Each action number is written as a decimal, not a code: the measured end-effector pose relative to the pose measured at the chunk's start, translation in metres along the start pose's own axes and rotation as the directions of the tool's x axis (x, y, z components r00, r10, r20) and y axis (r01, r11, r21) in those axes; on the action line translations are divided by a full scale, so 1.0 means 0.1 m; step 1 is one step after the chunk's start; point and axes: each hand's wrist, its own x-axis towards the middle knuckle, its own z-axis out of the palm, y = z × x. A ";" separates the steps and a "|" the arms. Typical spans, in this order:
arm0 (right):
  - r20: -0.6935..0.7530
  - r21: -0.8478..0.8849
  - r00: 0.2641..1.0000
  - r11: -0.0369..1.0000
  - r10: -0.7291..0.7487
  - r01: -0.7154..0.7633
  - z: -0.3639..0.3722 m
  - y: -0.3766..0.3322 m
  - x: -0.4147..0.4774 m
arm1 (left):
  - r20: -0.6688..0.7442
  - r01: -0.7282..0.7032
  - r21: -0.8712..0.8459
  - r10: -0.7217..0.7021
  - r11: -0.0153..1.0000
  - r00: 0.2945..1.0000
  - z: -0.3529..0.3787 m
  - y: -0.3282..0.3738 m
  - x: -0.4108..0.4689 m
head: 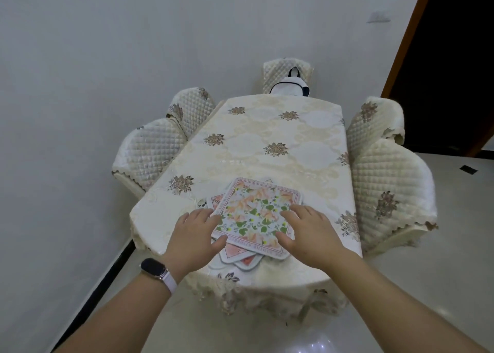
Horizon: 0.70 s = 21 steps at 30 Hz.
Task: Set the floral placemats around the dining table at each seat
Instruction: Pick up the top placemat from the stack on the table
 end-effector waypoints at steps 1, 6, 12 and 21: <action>0.009 0.001 1.000 1.000 0.012 -0.012 0.04 0.01 0.08 | 0.014 -0.008 -0.005 0.008 1.000 1.000 0.05 -0.05 0.08; 0.070 0.004 0.995 0.997 0.076 -0.077 0.31 -0.01 0.48 | 0.129 -0.065 -0.070 0.074 0.995 0.989 0.33 -0.28 0.57; 0.153 0.048 0.959 0.968 0.237 -0.247 0.62 -0.10 1.00 | 0.212 -0.138 -0.162 0.171 0.977 0.962 0.70 -0.71 1.18; 0.295 0.229 0.801 0.775 0.521 -0.589 0.93 -0.09 1.45 | 0.408 -0.041 -0.296 0.165 0.954 0.898 1.27 -1.09 1.84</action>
